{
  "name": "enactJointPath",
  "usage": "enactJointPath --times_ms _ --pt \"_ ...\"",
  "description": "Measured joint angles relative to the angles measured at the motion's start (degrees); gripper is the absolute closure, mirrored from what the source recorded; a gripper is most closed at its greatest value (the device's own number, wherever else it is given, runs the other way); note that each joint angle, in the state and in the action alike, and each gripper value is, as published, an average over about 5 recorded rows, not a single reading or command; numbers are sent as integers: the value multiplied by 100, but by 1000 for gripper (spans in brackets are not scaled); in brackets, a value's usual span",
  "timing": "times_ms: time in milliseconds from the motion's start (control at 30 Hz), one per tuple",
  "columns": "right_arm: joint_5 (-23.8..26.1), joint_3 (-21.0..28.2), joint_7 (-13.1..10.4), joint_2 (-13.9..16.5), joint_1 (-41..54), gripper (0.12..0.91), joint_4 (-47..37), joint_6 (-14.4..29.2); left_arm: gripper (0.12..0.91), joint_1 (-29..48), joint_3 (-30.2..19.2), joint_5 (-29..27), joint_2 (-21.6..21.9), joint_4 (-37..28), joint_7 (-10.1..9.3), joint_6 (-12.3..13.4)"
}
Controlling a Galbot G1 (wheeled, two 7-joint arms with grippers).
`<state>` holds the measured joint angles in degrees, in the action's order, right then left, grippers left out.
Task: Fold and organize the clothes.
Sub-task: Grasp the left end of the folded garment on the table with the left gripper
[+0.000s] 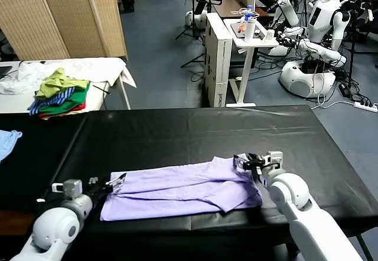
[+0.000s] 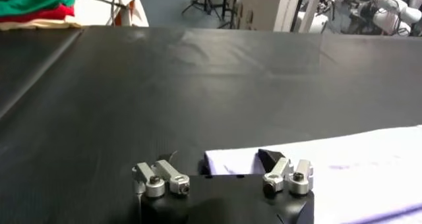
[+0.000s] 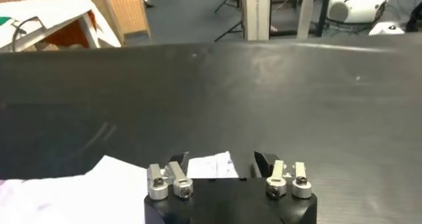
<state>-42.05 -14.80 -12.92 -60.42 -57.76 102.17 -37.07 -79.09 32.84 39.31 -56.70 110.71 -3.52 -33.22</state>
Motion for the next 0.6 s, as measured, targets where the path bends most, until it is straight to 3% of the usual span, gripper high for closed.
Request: enactJointPath --times_ms 100,200,400,600 --pt "167 -38 -42 -51 -73 855 37 124 769 24 -46 -40 -6 -17 41 17" --pt "389 -111 -134 -132 -181 884 133 239 858 81 -102 -110 -8 -61 90 51" --pt "874 -320 -201 -323 -567 883 431 387 871 314 -305 -144 92 -230 137 92" --pt "936 -487 -207 -455 -917 883 637 386 871 766 -690 -136 299 -482 174 154"
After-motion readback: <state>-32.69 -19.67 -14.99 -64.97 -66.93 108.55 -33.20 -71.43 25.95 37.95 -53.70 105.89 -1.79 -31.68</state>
